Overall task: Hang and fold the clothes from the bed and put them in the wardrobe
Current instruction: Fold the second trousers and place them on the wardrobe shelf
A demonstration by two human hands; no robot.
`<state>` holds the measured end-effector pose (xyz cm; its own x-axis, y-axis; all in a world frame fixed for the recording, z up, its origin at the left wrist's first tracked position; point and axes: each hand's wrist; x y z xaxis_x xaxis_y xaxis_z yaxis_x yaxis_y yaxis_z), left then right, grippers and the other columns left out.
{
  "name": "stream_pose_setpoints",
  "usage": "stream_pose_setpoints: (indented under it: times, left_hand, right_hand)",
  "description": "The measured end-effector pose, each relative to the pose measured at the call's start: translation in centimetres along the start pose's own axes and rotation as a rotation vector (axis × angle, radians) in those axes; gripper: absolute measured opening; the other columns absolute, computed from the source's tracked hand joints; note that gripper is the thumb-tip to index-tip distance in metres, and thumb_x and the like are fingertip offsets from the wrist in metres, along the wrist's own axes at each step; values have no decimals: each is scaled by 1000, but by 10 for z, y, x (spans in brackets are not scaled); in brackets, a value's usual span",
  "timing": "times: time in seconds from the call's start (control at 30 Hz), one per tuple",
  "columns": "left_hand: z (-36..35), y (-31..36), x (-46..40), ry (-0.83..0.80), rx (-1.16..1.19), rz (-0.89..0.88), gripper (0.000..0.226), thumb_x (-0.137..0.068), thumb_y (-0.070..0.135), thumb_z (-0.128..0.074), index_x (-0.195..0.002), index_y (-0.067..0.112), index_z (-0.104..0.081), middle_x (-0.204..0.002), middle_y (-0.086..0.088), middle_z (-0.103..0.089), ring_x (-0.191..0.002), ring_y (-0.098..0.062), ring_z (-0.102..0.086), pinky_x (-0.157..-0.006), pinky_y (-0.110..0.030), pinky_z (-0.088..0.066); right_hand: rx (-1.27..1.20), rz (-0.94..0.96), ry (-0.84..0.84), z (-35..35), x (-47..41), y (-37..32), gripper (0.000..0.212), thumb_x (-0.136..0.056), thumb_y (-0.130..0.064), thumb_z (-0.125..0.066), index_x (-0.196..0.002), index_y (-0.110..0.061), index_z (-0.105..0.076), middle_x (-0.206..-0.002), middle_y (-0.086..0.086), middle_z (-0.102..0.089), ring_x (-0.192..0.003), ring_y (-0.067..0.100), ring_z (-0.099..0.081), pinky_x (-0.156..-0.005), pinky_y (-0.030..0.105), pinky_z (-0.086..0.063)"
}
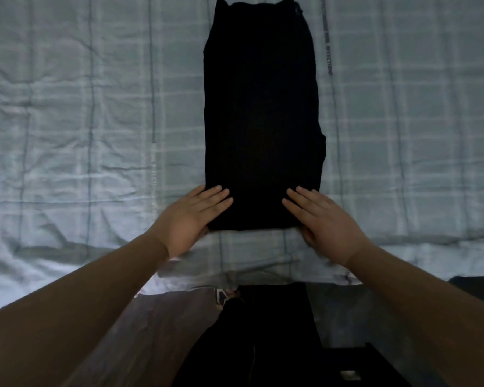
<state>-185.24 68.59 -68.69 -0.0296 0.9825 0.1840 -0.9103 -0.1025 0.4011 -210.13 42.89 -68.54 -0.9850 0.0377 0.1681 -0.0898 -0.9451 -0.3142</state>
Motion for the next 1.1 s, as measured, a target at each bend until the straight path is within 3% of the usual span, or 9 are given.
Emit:
stream_pose_setpoints:
  times: [0.27, 0.4, 0.53, 0.67, 0.73, 0.8, 0.87, 0.93, 1.1]
  left_hand:
    - [1, 10, -13, 33, -114, -39, 83, -83, 23, -72, -155, 19, -31, -161, -5, -30, -151, -25, -21, -123, -50, -13]
    - [11, 9, -17, 153, 166, -30, 74, -82, 10, -74, -149, 12, -42, -156, -6, -39, -148, -20, -32, -124, -41, -18]
    - [44, 20, -27, 213, 290, 13, 61, -88, 19, -54, -147, 12, -44, -153, -3, -42, -144, -10, -35, -123, -31, -20]
    - [87, 26, -53, 235, 384, 100, 55, -88, 23, -53, -142, 15, -51, -144, 2, -54, -133, -8, -50, -116, -26, -33]
    - [112, 27, -67, 265, 429, 210, 49, -91, 22, -55, -140, 22, -55, -132, 11, -62, -115, -1, -59, -103, -15, -42]
    - [137, 24, -80, 325, 477, 334, 42, -94, 17, -61, -134, 28, -60, -118, 18, -66, -96, 2, -63, -88, -11, -48]
    - [162, 19, -94, 389, 577, 465, 32, -95, 14, -64, -124, 29, -67, -105, 19, -71, -86, -5, -69, -83, -23, -55]
    - [187, 13, -111, 444, 733, 588, 25, -95, 14, -64, -114, 29, -71, -96, 16, -74, -84, -11, -72, -82, -31, -58]
    - [231, -6, -150, 583, 951, 783, 19, -94, 15, -67, -96, 34, -73, -90, 15, -76, -87, -3, -71, -75, -15, -54]
  right_hand:
    - [3, 23, -53, 4, -1, 8, 74, -84, -20, -62, -154, -15, -38, -161, 6, -34, -149, 25, -32, -118, 44, -33]
    - [-5, 11, 45, 8, -6, 10, 72, -79, -18, -66, -148, -16, -47, -153, 5, -47, -137, 25, -46, -108, 41, -37]
    - [32, -55, 63, 27, -6, 3, 76, -77, -32, -67, -149, -18, -45, -156, 3, -43, -143, 24, -41, -114, 54, -31]
    - [-24, -149, 64, 50, -19, 13, 82, -65, -15, -81, -141, -19, -49, -143, 3, -58, -133, 23, -53, -115, 60, -29]
    - [-169, -182, 135, 75, -34, 17, 72, -67, -2, -79, -133, -19, -55, -130, 2, -66, -122, 20, -61, -117, 60, -27]
    - [-388, -276, 219, 106, -48, 21, 63, -75, 8, -69, -132, -17, -60, -122, 0, -69, -117, 14, -59, -118, 54, -30]
    - [-608, -391, 291, 139, -62, 28, 54, -83, 11, -63, -127, -21, -63, -119, -5, -67, -119, 11, -57, -110, 32, -41]
    - [-724, -447, 356, 167, -80, 39, 44, -88, 7, -63, -116, -26, -66, -111, -8, -70, -105, 2, -64, -93, 12, -46]
    - [-1051, -656, 384, 213, -144, 65, 19, -95, -12, -64, -104, -27, -72, -96, -14, -73, -91, -2, -68, -80, 14, -53]
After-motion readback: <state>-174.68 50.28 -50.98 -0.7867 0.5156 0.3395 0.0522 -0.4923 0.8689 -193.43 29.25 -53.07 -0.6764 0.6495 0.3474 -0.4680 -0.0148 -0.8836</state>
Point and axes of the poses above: each hand's wrist, its own x-axis away from the middle knuckle, its own z-axis out of the back of the hand, y = z × x
